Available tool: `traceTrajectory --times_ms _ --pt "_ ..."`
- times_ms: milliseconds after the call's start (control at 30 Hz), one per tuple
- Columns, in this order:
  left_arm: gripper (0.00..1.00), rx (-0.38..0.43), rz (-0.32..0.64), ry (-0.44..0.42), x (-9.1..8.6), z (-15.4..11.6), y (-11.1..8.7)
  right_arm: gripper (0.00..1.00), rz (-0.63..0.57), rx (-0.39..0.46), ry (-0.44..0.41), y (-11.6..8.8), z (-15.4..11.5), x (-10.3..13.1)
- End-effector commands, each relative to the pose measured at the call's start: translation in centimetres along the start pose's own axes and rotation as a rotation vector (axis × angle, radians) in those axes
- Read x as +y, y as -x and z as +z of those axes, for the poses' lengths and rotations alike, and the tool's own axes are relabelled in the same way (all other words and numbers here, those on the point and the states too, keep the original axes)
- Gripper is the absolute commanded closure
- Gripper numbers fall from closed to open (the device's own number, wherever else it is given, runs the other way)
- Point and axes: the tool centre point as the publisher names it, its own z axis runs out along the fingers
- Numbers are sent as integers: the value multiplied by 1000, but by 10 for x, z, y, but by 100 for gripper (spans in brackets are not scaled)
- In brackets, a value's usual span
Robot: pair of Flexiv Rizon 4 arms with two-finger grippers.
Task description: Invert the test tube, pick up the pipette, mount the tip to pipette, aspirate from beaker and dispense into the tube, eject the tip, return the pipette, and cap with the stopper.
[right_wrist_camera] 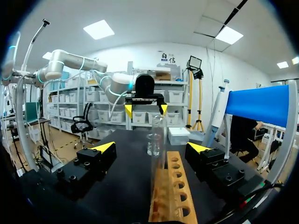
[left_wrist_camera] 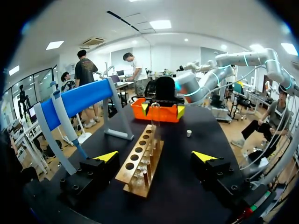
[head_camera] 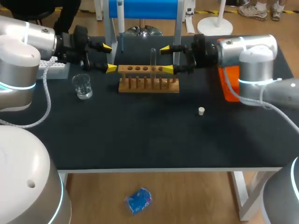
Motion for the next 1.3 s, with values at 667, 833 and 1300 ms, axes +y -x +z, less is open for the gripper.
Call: traceTrajectory --times_ms 667,833,1300 --pt "0 3 -1 2 0 0 1 58 16 128 7 12 33 0" --pt "0 3 -1 2 0 0 1 60 17 128 10 9 35 1" --pt "0 3 -1 2 0 0 1 94 26 122 26 4 38 1"
